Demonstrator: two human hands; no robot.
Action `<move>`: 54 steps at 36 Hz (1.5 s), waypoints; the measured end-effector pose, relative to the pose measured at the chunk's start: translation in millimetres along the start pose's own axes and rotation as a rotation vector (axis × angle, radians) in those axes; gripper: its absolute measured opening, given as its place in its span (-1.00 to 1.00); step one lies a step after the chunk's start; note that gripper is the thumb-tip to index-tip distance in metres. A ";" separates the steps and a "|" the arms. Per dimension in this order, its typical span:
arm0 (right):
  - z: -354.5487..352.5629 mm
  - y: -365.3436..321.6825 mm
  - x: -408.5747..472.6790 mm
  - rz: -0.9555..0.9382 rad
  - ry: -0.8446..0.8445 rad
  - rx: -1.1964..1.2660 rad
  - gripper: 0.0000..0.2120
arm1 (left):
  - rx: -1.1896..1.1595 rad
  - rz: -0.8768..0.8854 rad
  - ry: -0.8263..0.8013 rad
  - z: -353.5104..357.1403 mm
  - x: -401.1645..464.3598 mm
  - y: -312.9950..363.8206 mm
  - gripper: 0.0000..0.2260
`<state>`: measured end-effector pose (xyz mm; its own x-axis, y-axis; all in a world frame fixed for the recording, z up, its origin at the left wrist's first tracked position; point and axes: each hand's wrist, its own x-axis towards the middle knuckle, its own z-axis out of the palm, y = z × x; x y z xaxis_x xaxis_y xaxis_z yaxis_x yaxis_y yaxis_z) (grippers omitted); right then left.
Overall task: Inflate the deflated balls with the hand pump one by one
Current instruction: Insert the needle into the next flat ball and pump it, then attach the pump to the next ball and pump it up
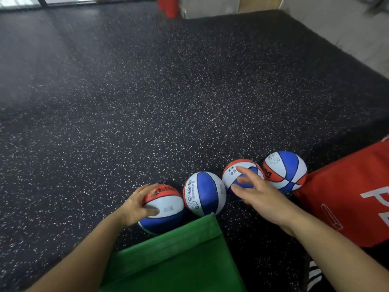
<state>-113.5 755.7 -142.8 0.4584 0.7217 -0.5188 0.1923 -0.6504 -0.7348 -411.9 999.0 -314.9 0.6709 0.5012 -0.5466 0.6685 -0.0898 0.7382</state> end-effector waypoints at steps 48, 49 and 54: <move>-241.0 277.6 -581.7 0.117 1.352 0.323 -0.41 | 0.307 1.605 -0.709 506.1 -183.1 605.6 -0.44; -234.1 291.4 -593.9 0.144 1.368 0.344 -0.41 | 0.322 1.607 -0.740 521.9 -187.4 606.1 -0.44; -199.6 345.2 -652.1 0.282 1.424 0.418 -0.33 | 0.374 1.626 -0.854 597.3 -212.8 616.3 -0.43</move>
<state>-172.8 13.3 29.0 0.9178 -0.3970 0.0038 -0.1845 -0.4351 -0.8813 49.0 323.0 20.2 0.5205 -0.7554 0.3981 -0.7577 -0.1937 0.6232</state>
